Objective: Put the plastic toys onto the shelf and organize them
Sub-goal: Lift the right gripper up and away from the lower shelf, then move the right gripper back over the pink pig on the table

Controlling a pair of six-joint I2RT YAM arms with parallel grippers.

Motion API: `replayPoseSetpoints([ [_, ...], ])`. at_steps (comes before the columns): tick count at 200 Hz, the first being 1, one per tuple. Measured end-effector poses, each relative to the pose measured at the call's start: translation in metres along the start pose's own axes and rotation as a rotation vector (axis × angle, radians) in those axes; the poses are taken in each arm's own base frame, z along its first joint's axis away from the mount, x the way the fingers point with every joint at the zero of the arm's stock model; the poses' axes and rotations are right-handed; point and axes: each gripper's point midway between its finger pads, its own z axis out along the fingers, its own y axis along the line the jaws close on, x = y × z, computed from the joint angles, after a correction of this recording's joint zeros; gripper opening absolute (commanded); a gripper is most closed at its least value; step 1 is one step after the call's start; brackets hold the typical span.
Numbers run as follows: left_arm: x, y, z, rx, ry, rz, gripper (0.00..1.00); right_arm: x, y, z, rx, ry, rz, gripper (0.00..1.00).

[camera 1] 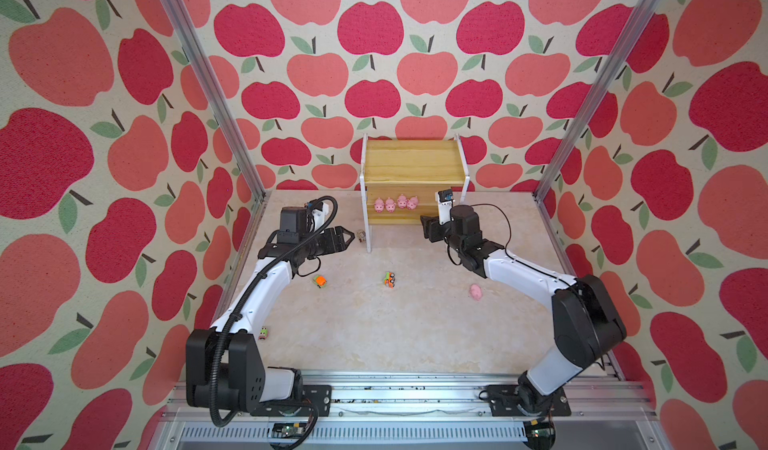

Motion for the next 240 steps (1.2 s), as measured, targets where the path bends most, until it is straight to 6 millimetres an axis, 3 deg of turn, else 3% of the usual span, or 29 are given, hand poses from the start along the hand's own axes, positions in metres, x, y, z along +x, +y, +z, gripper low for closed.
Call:
replayPoseSetpoints([
  [66,0.013,-0.006,0.012,0.005,0.04,0.038,0.75,0.039,-0.005,-0.053,-0.073,0.046,0.029,0.68],
  [85,0.014,-0.002,0.014,0.003,0.047,0.028,0.75,0.037,-0.022,-0.07,-0.078,0.025,0.084,0.67],
  [110,0.013,0.006,0.016,0.004,0.047,0.002,0.75,0.028,-0.06,-0.086,-0.056,-0.018,0.211,0.64],
  [133,0.008,0.015,0.015,0.003,0.031,-0.028,0.75,0.023,-0.094,-0.089,-0.044,-0.029,0.341,0.58],
  [161,0.003,0.026,0.014,0.002,0.02,-0.071,0.74,0.004,-0.13,-0.074,-0.077,-0.024,0.494,0.48],
  [193,-0.003,0.033,0.013,-0.005,0.018,-0.094,0.74,-0.017,-0.152,-0.057,-0.12,-0.002,0.578,0.47],
  [216,-0.013,0.03,0.01,-0.002,-0.002,-0.083,0.74,-0.005,-0.151,-0.061,-0.096,0.076,0.594,0.47],
  [240,-0.013,0.032,0.009,-0.011,0.001,-0.086,0.74,0.034,-0.149,-0.076,0.006,0.205,0.59,0.51],
])
